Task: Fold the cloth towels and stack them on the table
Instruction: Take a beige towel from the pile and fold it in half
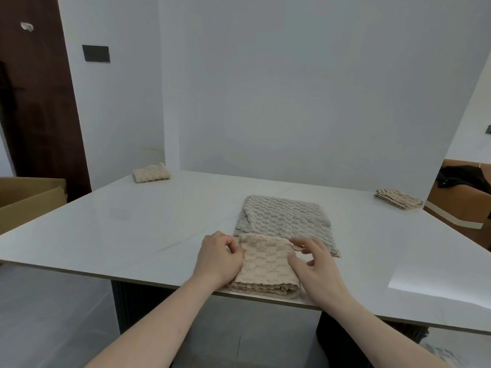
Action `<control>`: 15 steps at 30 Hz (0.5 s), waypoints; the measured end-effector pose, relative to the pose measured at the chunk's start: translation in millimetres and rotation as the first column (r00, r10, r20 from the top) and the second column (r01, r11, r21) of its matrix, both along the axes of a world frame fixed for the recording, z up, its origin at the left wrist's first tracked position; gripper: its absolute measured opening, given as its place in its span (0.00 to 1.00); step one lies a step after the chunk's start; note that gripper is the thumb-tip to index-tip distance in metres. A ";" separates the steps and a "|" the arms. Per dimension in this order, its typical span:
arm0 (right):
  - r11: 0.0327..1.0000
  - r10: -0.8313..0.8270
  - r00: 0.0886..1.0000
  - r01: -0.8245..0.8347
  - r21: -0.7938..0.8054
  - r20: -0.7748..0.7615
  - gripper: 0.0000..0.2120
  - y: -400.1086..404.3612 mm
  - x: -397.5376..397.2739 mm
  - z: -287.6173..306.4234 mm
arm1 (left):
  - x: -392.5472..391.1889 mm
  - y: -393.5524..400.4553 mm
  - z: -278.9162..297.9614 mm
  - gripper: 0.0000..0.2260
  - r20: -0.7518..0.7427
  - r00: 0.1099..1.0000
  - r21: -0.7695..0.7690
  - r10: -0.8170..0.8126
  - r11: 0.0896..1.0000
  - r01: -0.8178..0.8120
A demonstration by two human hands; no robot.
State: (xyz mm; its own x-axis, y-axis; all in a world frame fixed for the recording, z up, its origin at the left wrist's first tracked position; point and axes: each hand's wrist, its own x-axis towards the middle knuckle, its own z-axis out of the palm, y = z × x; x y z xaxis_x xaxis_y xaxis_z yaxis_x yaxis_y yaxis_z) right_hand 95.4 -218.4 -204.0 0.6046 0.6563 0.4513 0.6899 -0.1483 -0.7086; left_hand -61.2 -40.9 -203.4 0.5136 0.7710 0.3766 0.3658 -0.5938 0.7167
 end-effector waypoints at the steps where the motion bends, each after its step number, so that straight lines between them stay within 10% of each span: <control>1: 0.999 0.036 0.998 -0.034 -0.038 0.053 0.14 -0.7 -0.9 -0.6 | 0.7 -0.5 -0.7 0.13 -0.027 1.000 0.018 0.016 1.000 -0.015; 9: 0.891 0.207 0.932 -0.054 -0.452 0.298 0.28 1.9 -5.7 0.0 | -5.8 -5.7 0.2 0.08 0.155 0.980 0.042 -0.126 0.992 0.121; 15: 0.782 0.239 0.938 -0.032 -0.623 0.251 0.30 2.6 -10.4 3.3 | 1.4 -7.8 -0.9 0.22 -0.307 0.906 0.128 -0.291 0.931 0.342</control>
State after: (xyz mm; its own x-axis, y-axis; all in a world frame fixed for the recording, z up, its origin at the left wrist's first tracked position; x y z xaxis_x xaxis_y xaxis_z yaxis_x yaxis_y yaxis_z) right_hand 85.0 -215.7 -200.8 0.3903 0.9174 0.0773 0.8964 -0.3595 -0.2593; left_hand -59.9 -48.6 -204.2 0.8227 0.4850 0.2965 0.3061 -0.8175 0.4878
